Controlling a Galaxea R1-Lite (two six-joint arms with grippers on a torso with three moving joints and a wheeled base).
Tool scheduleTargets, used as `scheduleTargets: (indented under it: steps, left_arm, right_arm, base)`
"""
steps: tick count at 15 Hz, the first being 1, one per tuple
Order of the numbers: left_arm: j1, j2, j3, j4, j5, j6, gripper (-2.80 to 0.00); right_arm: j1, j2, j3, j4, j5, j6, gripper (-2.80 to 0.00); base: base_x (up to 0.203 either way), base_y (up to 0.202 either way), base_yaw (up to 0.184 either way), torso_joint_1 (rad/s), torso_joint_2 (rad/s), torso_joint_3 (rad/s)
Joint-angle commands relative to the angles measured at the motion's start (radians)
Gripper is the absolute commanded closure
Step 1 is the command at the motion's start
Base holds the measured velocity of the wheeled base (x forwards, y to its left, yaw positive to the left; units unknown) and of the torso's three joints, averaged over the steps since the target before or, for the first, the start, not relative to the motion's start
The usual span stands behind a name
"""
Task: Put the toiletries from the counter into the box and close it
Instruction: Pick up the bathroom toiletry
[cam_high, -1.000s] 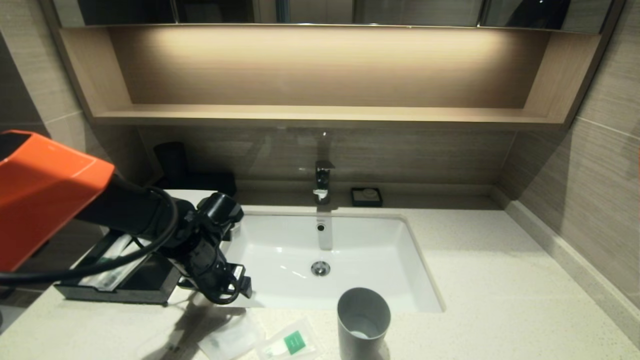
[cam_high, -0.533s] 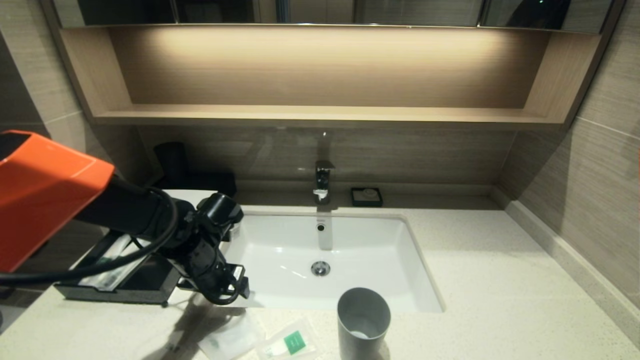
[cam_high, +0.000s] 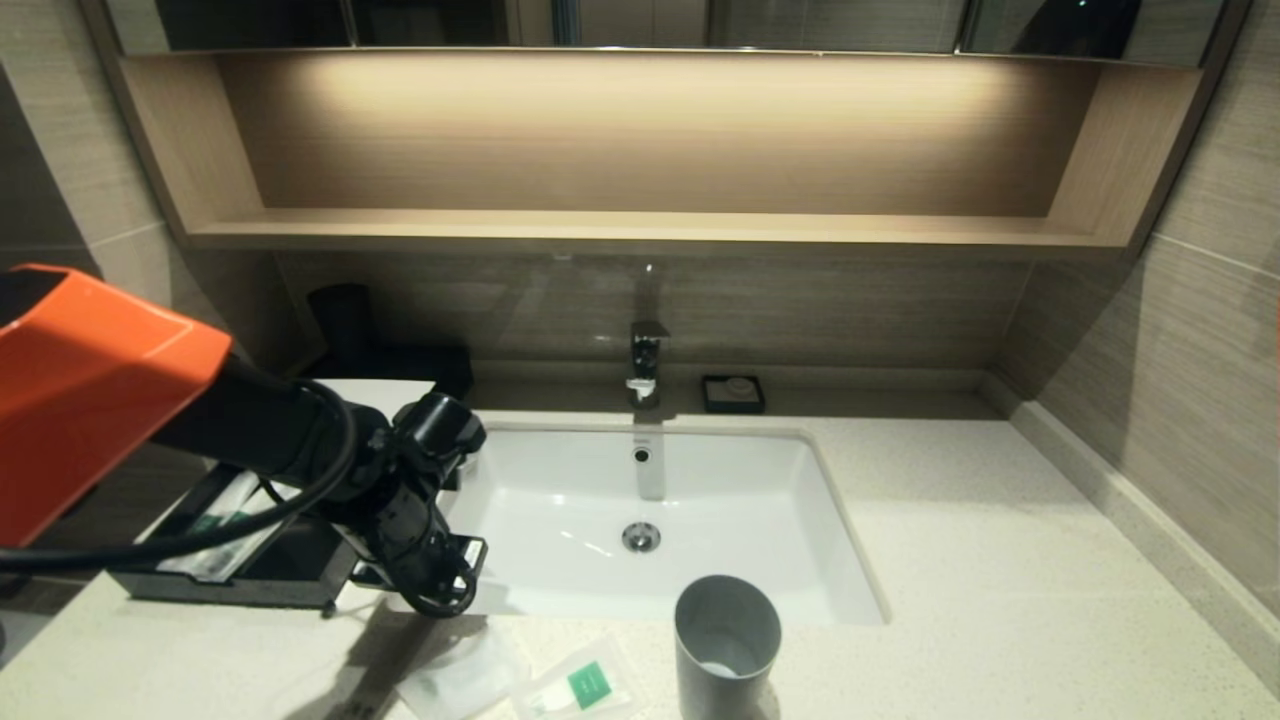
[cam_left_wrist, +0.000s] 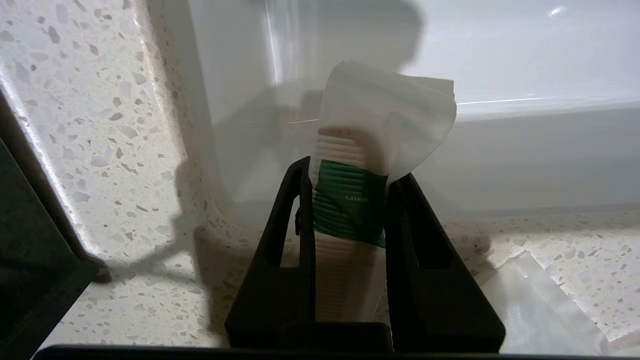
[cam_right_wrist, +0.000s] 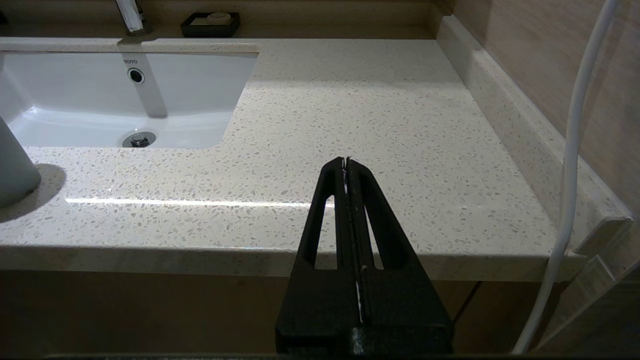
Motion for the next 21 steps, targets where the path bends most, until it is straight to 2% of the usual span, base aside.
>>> scheduleTargets:
  steps: [1, 4, 11, 14, 17, 21]
  left_arm:
    - [0.001, -0.004, 0.001, 0.002, 0.002, -0.002, 0.00]
    - [0.001, -0.006, -0.003, 0.001, 0.030, -0.002, 0.00]
    - [0.008, -0.094, -0.021, 0.007, 0.036, -0.003, 0.00]
    - [0.016, -0.161, -0.061, 0.058, 0.038, -0.004, 0.00]
    - [0.039, -0.220, -0.111, 0.108, 0.063, 0.001, 0.00]
    - [0.093, -0.270, -0.140, 0.113, 0.107, 0.009, 0.00]
  right_arm:
    - [0.000, -0.001, 0.002, 0.000, 0.000, 0.000, 0.00]
    - [0.000, 0.000, 0.000, 0.000, 0.000, 0.000, 0.00]
    - [0.000, 0.000, 0.002, 0.000, 0.000, 0.000, 0.00]
    - [0.000, 0.000, 0.001, 0.000, 0.000, 0.000, 0.00]
    - [0.000, 0.000, 0.000, 0.000, 0.000, 0.000, 0.00]
    - [0.000, 0.000, 0.002, 0.000, 0.000, 0.000, 0.00]
  base:
    - [0.000, 0.000, 0.000, 0.000, 0.00, 0.000]
    - [0.000, 0.000, 0.000, 0.000, 0.00, 0.000]
    - [0.000, 0.000, 0.000, 0.000, 0.00, 0.000]
    - [0.000, 0.000, 0.000, 0.000, 0.00, 0.000]
    - [0.000, 0.000, 0.000, 0.000, 0.00, 0.000]
    - [0.000, 0.000, 0.000, 0.000, 0.00, 0.000]
